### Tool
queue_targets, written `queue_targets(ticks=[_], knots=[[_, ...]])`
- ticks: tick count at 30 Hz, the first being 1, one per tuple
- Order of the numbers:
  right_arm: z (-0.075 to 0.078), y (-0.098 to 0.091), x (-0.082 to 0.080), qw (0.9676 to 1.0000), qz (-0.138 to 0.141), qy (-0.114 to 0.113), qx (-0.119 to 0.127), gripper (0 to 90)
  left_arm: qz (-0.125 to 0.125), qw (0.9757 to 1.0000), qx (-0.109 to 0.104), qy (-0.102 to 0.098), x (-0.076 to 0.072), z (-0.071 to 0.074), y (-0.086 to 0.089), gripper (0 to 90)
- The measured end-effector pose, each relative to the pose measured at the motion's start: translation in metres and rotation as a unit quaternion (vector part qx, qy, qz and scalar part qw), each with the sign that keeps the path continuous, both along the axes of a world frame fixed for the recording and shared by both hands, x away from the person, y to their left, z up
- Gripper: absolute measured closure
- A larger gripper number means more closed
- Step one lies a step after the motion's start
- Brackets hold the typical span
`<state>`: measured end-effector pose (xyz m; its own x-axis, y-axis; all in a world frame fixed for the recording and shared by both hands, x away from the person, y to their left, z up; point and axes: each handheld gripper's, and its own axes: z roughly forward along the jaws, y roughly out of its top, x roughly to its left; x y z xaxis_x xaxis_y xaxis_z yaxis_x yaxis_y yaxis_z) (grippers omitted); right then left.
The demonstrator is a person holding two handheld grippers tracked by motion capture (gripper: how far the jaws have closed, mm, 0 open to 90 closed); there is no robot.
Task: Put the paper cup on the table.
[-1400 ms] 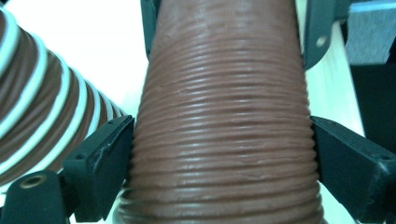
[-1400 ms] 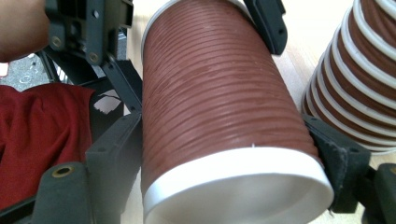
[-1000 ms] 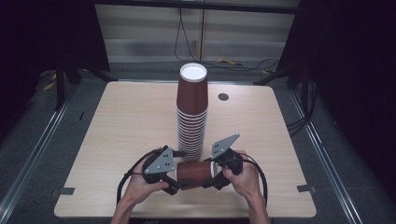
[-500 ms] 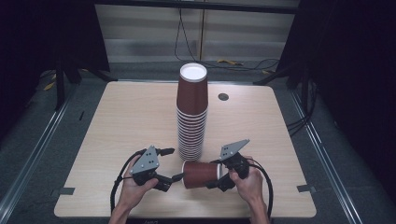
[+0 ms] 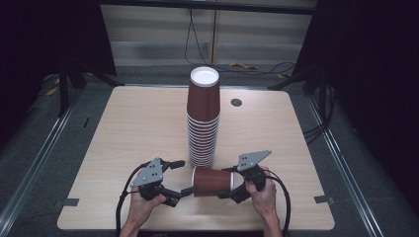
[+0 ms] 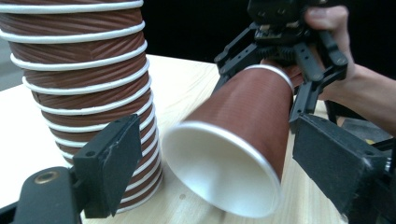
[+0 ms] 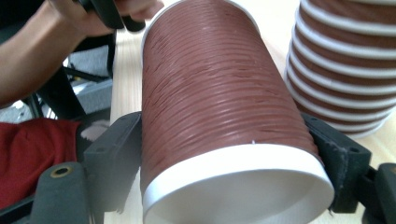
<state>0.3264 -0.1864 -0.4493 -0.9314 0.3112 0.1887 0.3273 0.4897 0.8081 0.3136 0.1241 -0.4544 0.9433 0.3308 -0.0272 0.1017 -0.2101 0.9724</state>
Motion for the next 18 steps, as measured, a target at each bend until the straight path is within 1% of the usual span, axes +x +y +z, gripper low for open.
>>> queue_targets(ticks=[3, 4, 5, 6, 7, 10, 13, 15, 17, 18], knots=[[0.0000, -0.0003, 0.0005, 0.9999, 0.002, -0.003, 0.014, 20.5, -0.005, 1.0000, -0.005, 0.005, -0.0003, -0.0013, -0.0015, 15.6], [-0.0002, -0.0005, 0.0010, 0.9998, 0.006, -0.002, 0.020, 20.5, 0.001, 1.0000, -0.006, 0.003, -0.0005, -0.0020, -0.0018, 15.6], [-0.0004, -0.0007, 0.0011, 0.9997, 0.009, -0.003, 0.025, 20.5, -0.005, 0.9999, -0.011, 0.006, 0.0002, -0.0029, -0.0018, 15.5], [-0.0006, -0.0010, 0.0011, 0.9995, 0.010, -0.002, 0.031, 20.5, -0.013, 0.9998, -0.010, 0.008, 0.0009, -0.0032, -0.0010, 15.6], [-0.0010, -0.0010, 0.0015, 0.9994, 0.013, 0.001, 0.033, 20.5, -0.013, 0.9998, -0.009, 0.008, 0.0012, -0.0038, -0.0006, 15.5], [-0.0031, -0.0001, 0.0022, 0.9991, 0.015, 0.005, 0.039, 20.6, -0.030, 0.9993, -0.022, 0.009, 0.0011, -0.0057, 0.0000, 15.5], [-0.0050, 0.0014, 0.0025, 0.9988, 0.020, 0.006, 0.045, 20.6, -0.029, 0.9994, -0.020, 0.006, 0.0003, -0.0075, -0.0010, 15.5], [-0.0048, 0.0022, 0.0022, 0.9986, 0.022, 0.004, 0.049, 20.6, -0.032, 0.9992, -0.022, 0.007, 0.0003, -0.0085, -0.0022, 15.5], [-0.0043, 0.0015, 0.0021, 0.9976, 0.027, 0.006, 0.064, 20.6, -0.036, 0.9991, -0.020, 0.010, 0.0000, -0.0095, -0.0037, 15.3], [-0.0035, 0.0009, 0.0021, 0.9973, 0.028, 0.004, 0.068, 20.6, -0.034, 0.9993, -0.017, 0.007, -0.0002, -0.0102, -0.0048, 15.5]])
